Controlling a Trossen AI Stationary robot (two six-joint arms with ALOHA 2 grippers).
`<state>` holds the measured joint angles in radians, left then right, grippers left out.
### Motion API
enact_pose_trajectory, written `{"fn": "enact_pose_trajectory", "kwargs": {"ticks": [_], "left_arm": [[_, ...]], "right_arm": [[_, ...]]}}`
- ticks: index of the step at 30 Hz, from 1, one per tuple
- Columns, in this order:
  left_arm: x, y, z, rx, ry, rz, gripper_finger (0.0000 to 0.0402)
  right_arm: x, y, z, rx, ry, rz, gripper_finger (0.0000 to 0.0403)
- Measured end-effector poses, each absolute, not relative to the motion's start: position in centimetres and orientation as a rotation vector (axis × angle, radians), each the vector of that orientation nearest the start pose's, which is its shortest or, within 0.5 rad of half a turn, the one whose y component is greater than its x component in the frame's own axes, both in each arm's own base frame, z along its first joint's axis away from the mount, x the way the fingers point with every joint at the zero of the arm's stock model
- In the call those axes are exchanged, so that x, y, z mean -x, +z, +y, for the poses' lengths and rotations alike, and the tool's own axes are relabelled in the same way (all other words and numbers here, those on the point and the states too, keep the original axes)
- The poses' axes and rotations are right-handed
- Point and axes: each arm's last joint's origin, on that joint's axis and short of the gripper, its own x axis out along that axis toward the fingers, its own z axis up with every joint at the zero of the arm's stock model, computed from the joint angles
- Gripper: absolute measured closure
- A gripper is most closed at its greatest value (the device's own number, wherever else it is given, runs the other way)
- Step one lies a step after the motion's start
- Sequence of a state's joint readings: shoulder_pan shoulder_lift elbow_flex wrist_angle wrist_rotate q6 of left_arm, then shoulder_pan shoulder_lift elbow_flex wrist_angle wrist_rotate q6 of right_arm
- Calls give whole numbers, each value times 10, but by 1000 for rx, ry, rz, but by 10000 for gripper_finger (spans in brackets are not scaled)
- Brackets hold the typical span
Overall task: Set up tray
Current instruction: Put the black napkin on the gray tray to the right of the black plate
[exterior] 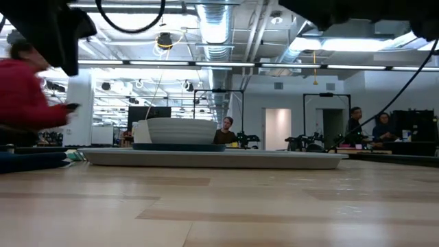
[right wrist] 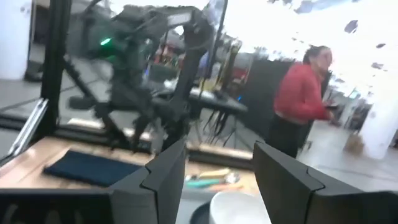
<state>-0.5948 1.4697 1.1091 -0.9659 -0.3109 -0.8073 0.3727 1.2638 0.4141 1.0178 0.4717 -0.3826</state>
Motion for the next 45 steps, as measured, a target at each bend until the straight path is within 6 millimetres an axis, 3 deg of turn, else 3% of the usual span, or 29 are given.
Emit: {"fn": "enact_pose_trajectory", "kwargs": {"ticks": [9,15,22,29,37,45], "left_arm": [[-223,227,-173,166,228,1335,235],[-217,218,-180,174,232,1438,235],[-216,218,-182,137,179,1440,235],[-216,218,-183,30,80,1438,235],[-225,220,-192,122,34,1339,235],[-214,223,-218,166,-15,1241,235]], "right_arm": [[-223,218,74,306,-122,-110,226],[-224,210,70,337,-209,-18,226],[-222,206,64,328,-438,63,226],[-222,206,64,327,-438,62,227],[-222,206,64,333,-439,63,225],[-220,205,70,280,-410,51,226]]}}
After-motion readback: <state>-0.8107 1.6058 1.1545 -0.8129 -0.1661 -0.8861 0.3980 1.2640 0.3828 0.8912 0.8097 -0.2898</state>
